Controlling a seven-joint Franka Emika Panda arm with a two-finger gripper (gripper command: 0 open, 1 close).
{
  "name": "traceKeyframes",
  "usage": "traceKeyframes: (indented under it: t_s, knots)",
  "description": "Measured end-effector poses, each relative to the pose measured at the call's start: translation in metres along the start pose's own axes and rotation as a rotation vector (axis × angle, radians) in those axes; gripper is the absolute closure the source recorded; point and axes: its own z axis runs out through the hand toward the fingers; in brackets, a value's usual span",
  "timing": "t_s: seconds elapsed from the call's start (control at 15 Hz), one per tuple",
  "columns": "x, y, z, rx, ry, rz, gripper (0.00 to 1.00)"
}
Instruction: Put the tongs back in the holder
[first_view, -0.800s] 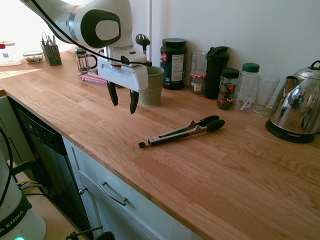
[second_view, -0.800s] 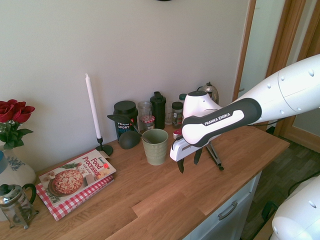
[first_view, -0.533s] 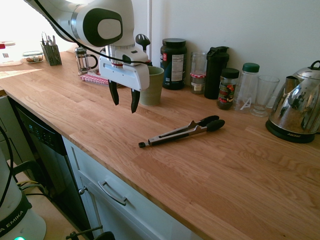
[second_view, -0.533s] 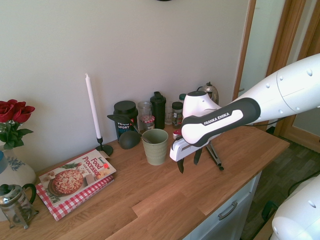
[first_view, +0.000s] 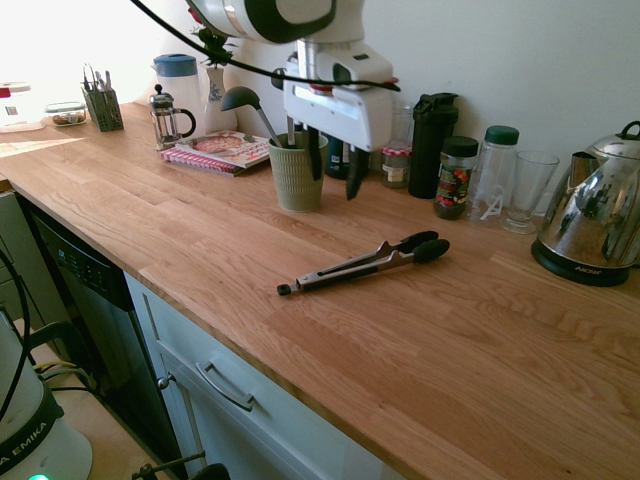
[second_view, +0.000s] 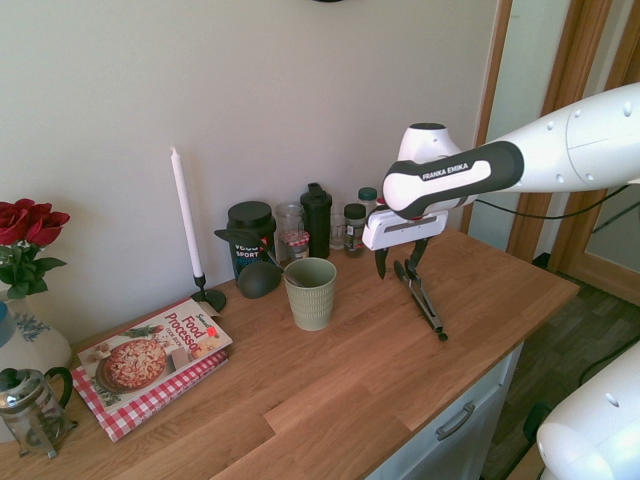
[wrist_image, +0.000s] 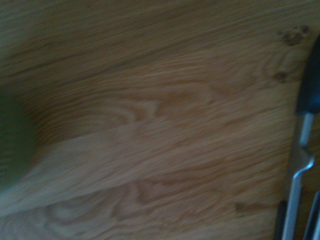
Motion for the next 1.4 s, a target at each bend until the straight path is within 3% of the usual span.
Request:
traceKeyframes:
  t_s: [0.47, 0.53, 1.4]
  knots:
    - [0.045, -0.014, 0.062, -0.020, 0.000, 0.075, 0.00]
    - [0.049, -0.015, 0.069, -0.020, -0.002, 0.083, 1.00]
    - [0.060, -0.021, 0.095, -0.028, -0.016, 0.094, 1.00]
